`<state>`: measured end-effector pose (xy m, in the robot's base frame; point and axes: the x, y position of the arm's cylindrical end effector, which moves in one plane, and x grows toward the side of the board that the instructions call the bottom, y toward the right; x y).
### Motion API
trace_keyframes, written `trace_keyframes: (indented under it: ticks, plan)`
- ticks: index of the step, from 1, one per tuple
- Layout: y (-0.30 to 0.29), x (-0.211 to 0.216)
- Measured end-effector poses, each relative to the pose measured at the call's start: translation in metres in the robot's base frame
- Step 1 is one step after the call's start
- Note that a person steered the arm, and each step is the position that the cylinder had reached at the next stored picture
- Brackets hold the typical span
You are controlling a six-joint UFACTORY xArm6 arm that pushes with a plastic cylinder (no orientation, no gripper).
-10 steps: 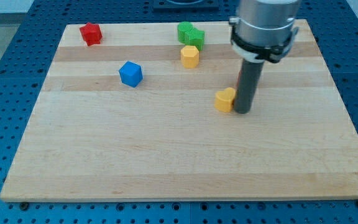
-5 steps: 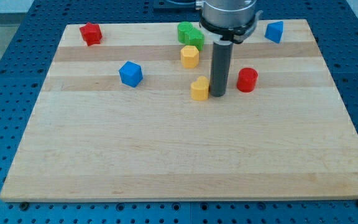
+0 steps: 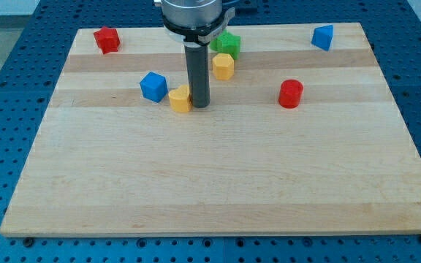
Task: Place the heart below the red star
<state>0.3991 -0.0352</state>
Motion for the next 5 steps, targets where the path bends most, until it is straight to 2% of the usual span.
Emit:
trace_keyframes:
  ticks: [3,5]
  plan:
    - [-0.089,-0.001]
    - [-0.124,0.008]
